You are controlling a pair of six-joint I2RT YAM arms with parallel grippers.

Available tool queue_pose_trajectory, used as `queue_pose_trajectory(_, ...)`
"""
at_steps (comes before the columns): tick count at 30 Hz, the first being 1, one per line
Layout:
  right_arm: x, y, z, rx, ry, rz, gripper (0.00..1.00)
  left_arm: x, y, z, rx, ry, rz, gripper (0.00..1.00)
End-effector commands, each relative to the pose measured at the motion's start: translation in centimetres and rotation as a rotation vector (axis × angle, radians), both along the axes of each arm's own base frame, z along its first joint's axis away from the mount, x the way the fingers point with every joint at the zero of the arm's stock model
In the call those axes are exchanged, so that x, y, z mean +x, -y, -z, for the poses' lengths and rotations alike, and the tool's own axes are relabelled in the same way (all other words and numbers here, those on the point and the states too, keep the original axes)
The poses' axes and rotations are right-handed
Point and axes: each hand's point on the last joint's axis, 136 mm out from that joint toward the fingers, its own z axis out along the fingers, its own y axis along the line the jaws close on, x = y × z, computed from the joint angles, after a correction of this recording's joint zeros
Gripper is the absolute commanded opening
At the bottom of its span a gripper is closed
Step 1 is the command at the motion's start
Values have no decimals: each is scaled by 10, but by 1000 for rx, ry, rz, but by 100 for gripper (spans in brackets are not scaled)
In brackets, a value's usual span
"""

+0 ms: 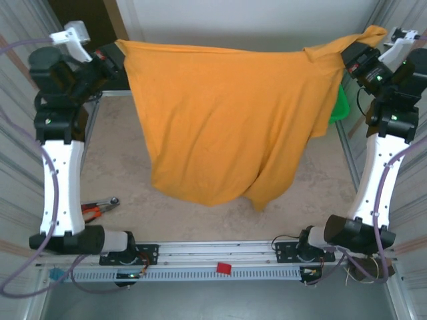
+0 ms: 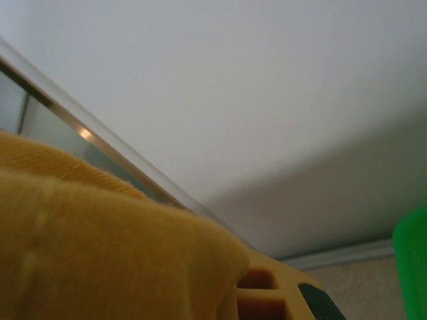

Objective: Fold the inside-out t-shirt

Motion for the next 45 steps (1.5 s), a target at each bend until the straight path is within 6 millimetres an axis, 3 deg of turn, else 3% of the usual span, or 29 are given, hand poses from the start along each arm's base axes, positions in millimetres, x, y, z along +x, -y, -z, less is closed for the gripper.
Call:
queue_pose_trajectory(1,-74,-26,-75,-65,226,-8,0,-51,-1,-53,-43,156,19,0)
queue_pose_trajectory(7,-157,-54,-115,-88,387,6,0,-142,15,-82,-70,297,74,0)
queue_pose_trajectory(11,-198,-64,-137,-90,473,29,0,-178,10,-83,-92,320,52,0)
queue_pose_trajectory(13,-204,-66,-141,-83,488,25,0,-186,8,-82,-94,321,42,0)
queue_pose_trajectory(16,-201,-64,-142,-68,486,28,0,-182,8,-76,-95,298,37,0)
queue_pose_trajectory(20,-183,-56,-137,-54,459,42,0,-151,8,-53,-88,219,23,0)
queue_pose_trajectory(24,-138,-44,-108,-21,376,21,0,-103,8,-14,-52,124,-7,0)
queue_pose_trajectory(27,-89,-47,-65,-27,273,-13,0,-60,1,33,-2,30,-68,0)
queue_pose_trajectory(29,-52,-64,-26,-82,196,-47,0,-31,-1,68,32,-30,-96,0)
queue_pose_trajectory(34,49,-117,97,-209,-50,-144,0,48,-12,171,124,-221,-146,0)
queue_pose_trajectory(37,102,-144,161,-258,-159,-202,0,91,-18,223,188,-304,-169,0)
queue_pose_trajectory(42,178,-183,249,-334,-282,-264,0,158,-27,278,272,-382,-186,0)
queue_pose_trajectory(45,219,-201,276,-365,-301,-287,0,195,-28,302,301,-414,-185,0)
